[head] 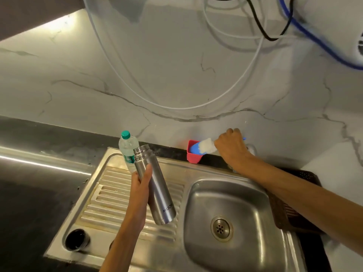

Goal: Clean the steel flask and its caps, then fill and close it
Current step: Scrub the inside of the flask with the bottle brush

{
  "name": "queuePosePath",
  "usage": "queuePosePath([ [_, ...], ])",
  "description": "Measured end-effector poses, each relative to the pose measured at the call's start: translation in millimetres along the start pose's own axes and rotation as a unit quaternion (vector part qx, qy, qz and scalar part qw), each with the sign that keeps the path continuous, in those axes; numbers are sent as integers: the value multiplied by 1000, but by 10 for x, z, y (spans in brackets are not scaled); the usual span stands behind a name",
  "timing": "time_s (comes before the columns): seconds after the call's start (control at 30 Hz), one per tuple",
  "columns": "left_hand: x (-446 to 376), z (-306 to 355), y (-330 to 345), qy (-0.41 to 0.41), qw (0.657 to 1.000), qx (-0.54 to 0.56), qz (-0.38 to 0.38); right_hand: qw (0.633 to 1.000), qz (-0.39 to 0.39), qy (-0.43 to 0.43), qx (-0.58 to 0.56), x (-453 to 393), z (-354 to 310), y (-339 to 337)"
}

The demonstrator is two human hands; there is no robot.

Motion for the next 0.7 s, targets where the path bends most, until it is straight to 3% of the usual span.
queuePosePath([
  [0.17,-89,-108,3,0,1000,-2,-1,1000,-5,-3,-19,-92,107,-105],
  [0.47,-175,-188,214,-8,1000,-9,0,986,-22,87,-141,511,835,91],
  [0.57,-169,-207,339,-32,999,24,4,963,6,120,-241,885,1054,361],
  [0.7,-142,-172,625,-60,994,88,-3,891,15,139,-431,1591,1142,710],
])
Point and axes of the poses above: each hand's wrist, its own x-axis away from the middle knuckle, its own y-axis out of the palm, z = x × y, the point moved 1 cm from there along -x, towards the middle knuckle, and after that the axes turned 2 degrees about -z, right-handed, at the moved point
